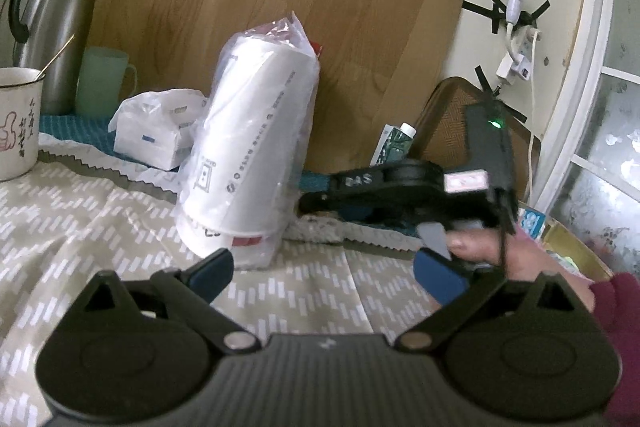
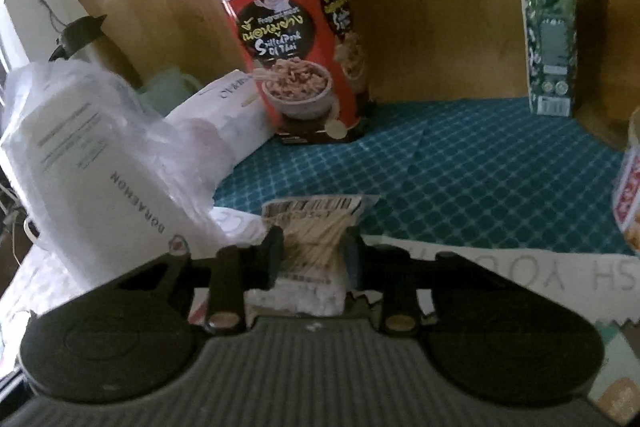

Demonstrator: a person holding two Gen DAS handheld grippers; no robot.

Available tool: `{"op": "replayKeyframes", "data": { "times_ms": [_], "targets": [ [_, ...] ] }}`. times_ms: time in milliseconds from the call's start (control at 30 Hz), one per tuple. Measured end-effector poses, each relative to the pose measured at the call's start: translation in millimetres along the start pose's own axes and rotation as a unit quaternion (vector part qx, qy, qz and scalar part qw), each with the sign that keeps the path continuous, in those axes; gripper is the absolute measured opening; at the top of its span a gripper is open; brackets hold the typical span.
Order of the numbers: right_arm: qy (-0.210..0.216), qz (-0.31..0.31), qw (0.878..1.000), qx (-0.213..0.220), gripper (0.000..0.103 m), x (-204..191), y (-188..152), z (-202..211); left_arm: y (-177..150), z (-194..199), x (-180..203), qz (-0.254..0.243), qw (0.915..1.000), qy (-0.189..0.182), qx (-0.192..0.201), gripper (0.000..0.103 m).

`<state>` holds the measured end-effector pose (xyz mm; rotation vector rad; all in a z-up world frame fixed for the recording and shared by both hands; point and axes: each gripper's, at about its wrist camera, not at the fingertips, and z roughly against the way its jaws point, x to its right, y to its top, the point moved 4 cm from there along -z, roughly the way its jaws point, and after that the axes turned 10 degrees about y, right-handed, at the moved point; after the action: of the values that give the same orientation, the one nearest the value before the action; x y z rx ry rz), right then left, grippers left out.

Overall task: Organize soft objects
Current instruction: 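Grasp the bag of cotton swabs with the right gripper and lift it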

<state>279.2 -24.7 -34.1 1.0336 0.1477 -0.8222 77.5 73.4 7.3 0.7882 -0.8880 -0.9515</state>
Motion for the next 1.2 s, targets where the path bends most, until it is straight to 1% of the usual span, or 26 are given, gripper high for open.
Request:
{"op": "replayKeyframes", "data": {
  "times_ms": [100, 200, 300, 400, 500, 633, 733, 800, 867, 1000, 1033, 1067, 1133, 1200],
  "targets": [
    [-0.006, 0.002, 1.0, 0.007, 0.032, -1, -5, 10, 0, 0, -2, 0.005, 1.0, -0.001, -0.001, 0.1],
    [-0.02, -0.004, 1.0, 0.021, 0.032, 7, -11, 29, 0, -1, -3, 0.007, 1.0, -0.001, -0.002, 0.1],
    [-0.028, -0.017, 0.999, 0.032, 0.032, 17, -22, 55, 0, -1, -3, 0.008, 1.0, -0.001, -0.004, 0.1],
    [-0.03, -0.002, 0.999, 0.032, 0.032, 16, -38, 82, 0, -2, -3, 0.011, 0.9999, 0.0, -0.007, 0.1],
    [-0.016, 0.018, 0.999, 0.021, 0.032, 2, -58, 105, 0, -3, -6, 0.02, 0.9998, 0.0, -0.01, 0.102],
    [0.027, 0.076, 0.997, -0.001, 0.032, -29, -92, 133, 1, -7, -12, 0.035, 0.9991, -0.001, -0.023, 0.102],
    [0.037, 0.108, 0.993, -0.001, 0.035, -43, -109, 144, 0, -9, -14, 0.039, 0.9987, -0.001, -0.031, 0.102],
    [0.03, 0.109, 0.994, 0.006, 0.043, -43, -112, 147, 0, -10, -13, 0.038, 0.9988, 0.001, -0.032, 0.102],
    [0.03, 0.104, 0.994, 0.013, 0.061, -41, -114, 148, 0, -9, -13, 0.035, 0.9989, 0.001, -0.031, 0.102],
    [0.052, 0.111, 0.992, 0.022, 0.078, -48, -116, 153, 0, -10, -12, 0.033, 0.9989, -0.002, -0.034, 0.102],
    [0.054, 0.121, 0.991, 0.019, 0.086, -52, -117, 151, 0, -11, -12, 0.033, 0.9989, -0.004, -0.035, 0.102],
    [0.051, 0.132, 0.99, 0.015, 0.09, -54, -119, 151, -1, -11, -12, 0.032, 0.9989, -0.005, -0.035, 0.102],
    [0.034, 0.159, 0.987, -0.004, 0.09, -59, -124, 143, -1, -11, -11, 0.032, 0.9988, -0.009, -0.035, 0.102],
    [0.016, 0.172, 0.985, -0.027, 0.091, -60, -130, 132, -1, -11, -11, 0.03, 0.9988, -0.013, -0.036, 0.102]
  ]
}}
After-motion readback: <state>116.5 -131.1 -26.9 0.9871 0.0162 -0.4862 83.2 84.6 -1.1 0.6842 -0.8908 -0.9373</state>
